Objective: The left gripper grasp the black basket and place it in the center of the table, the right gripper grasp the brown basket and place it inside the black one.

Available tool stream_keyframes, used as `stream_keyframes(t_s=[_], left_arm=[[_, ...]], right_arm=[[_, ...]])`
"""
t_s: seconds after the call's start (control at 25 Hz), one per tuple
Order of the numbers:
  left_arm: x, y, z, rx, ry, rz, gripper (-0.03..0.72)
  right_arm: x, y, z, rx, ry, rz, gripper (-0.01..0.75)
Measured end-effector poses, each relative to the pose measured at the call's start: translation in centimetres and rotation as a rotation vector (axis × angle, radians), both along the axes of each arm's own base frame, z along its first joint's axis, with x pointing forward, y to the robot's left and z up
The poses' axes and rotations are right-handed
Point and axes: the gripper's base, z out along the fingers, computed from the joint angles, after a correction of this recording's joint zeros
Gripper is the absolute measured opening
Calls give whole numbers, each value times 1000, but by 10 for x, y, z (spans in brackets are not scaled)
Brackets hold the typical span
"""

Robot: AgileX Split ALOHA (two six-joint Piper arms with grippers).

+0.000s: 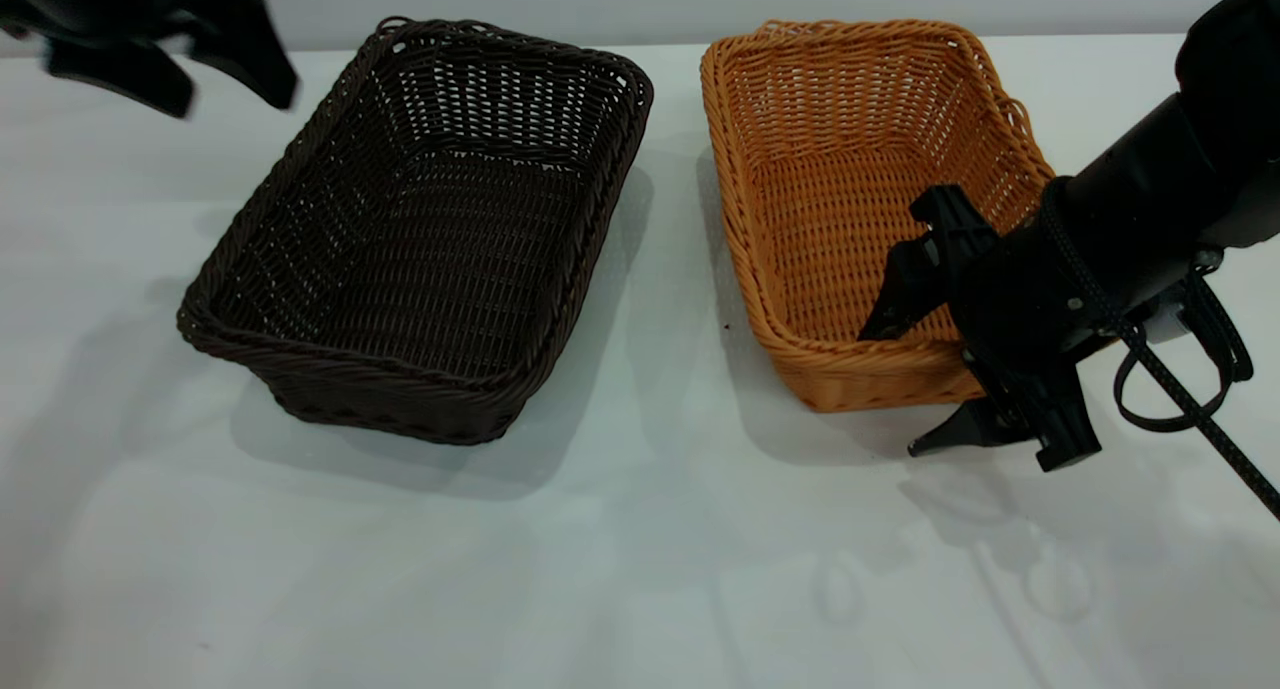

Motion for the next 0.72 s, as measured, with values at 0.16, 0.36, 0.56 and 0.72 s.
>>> stream_keyframes(t_s=[0.16,0.36,0.56,0.72], left_arm=[[15,-16,-30,6,39,-42,590],[13,-27,-66,21,105,-77,561],[12,-26,-78,29,126,-80,340],[14,-26,-78,31,106,-70,95]], right_arm=[[0,0,0,1,0,0,545],[1,0,0,-6,-3,-2,528],[2,-1,0,-18,-5,-5,349],[2,-2,0,-20,-3,-11,169]])
